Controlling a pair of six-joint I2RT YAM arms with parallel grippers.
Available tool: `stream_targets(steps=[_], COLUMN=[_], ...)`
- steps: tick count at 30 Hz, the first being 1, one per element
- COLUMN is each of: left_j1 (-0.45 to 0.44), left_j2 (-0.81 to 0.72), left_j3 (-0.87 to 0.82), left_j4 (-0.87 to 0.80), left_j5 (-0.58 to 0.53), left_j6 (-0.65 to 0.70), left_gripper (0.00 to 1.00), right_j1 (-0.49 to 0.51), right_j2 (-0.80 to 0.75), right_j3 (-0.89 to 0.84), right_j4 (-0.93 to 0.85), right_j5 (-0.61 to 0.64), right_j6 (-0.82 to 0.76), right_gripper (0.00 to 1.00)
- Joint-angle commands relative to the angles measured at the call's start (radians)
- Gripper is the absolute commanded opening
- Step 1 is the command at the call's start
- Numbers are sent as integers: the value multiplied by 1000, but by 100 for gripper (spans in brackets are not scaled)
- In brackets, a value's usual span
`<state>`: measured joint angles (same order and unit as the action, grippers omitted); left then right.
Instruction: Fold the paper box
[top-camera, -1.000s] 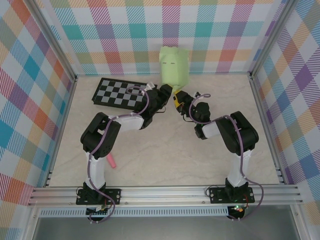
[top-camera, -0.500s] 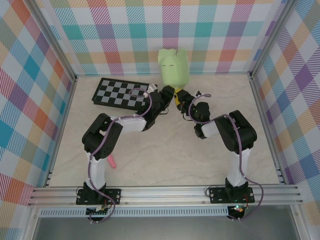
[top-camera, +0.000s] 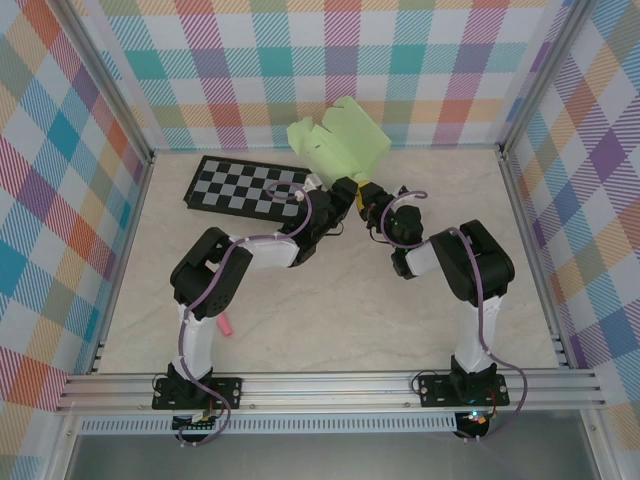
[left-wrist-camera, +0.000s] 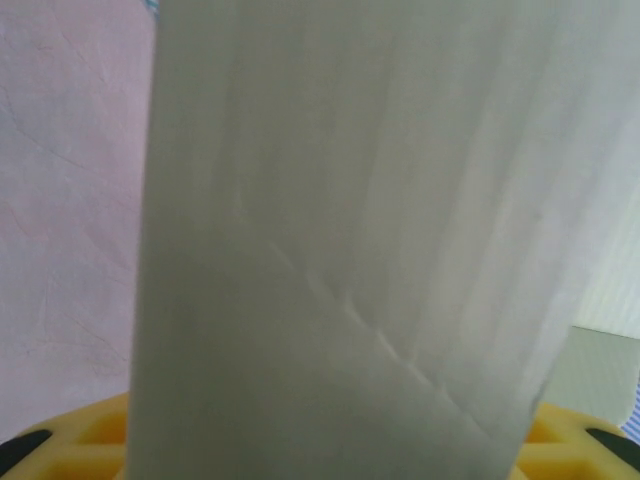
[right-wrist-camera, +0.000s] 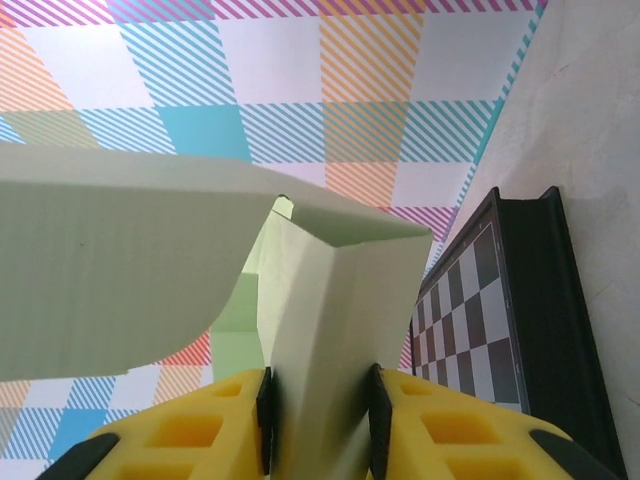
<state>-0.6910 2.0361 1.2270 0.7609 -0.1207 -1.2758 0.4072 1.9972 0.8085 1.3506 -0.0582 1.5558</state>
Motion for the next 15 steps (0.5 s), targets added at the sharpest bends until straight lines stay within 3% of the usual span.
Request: stream_targets(steps=[1, 15], left_j1=[-14, -13], left_j2=[-13, -27], left_j3=[1, -87], left_j4=[86, 103], left_j5=[23, 43], left_j6=[2, 29], left_gripper=[54, 70], right_j1=[-4, -32], right_j2=[11, 38], right_j3=[-27, -84], right_j4=[9, 25], right_j5=[17, -36], right_j6=[-7, -45], right_gripper=[29, 23])
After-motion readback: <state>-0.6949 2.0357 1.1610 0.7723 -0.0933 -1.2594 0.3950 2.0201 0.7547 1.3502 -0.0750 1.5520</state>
